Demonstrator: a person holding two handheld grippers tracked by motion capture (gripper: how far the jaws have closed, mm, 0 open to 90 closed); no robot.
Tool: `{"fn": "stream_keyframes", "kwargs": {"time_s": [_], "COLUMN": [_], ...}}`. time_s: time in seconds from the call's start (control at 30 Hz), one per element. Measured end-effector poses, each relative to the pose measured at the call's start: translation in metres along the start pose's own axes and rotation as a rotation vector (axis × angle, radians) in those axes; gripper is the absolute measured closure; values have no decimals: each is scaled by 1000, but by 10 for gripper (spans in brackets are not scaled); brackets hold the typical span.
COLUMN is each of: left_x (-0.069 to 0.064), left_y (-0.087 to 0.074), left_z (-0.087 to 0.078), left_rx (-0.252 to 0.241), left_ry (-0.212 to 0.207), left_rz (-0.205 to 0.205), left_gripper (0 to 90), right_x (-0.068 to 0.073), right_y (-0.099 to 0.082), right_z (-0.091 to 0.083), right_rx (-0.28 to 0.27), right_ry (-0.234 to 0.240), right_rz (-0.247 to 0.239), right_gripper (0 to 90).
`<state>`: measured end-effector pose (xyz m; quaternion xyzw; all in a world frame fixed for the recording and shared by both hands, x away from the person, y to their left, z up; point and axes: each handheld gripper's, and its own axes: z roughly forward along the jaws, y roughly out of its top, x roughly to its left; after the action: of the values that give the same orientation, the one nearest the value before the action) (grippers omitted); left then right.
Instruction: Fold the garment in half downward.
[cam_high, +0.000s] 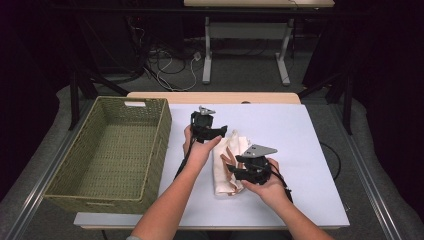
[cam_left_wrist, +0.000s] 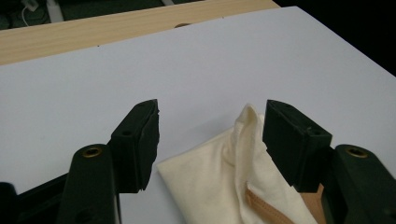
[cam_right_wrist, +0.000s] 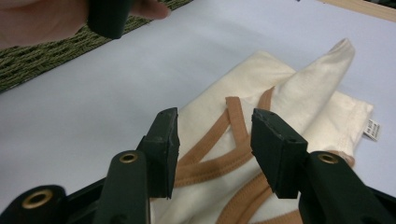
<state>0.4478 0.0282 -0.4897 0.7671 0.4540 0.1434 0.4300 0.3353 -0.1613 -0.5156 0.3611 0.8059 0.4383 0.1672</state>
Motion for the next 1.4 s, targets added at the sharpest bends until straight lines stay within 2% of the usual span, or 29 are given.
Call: {"fn": "stream_keyframes", "kwargs": {"time_s": [0.07,0.33,0.47,0.57,0.77,1.0,1.1,1.17,1.37,1.4], "left_x": [3,9,11,13,15,15,15,15,17,17], "left_y": [-3,-10,-12,-14,-17,-18,-18,-18,-19,-19], "left_z": [-1,-6,-7,-8,-8,-10,-11,-11,-11,-11], "left_rx": [7,14,-5,-1,-4,-20,-23,-19,-19,-20], "left_ry": [-16,2,3,-10,-26,-32,-31,-9,-13,-14], "left_rz": [-16,-30,-48,-70,-82,-83,-85,-80,-92,-93], "left_gripper": [367,336,282,240,167,158,157,157,157,158], "right_x": [-1,-4,-5,-7,-10,-11,-10,-11,-12,-12], "right_y": [2,10,13,16,19,17,16,15,14,13], "right_z": [5,25,34,40,49,60,63,65,70,71], "right_rx": [6,35,45,46,62,66,86,96,129,119], "right_ry": [-1,-12,-19,-20,-26,-27,-36,-38,-42,-48], "right_rz": [-2,-20,-22,-20,-1,2,-6,-4,-6,-4], "right_gripper": [517,517,517,516,514,514,516,525,549,554]}}
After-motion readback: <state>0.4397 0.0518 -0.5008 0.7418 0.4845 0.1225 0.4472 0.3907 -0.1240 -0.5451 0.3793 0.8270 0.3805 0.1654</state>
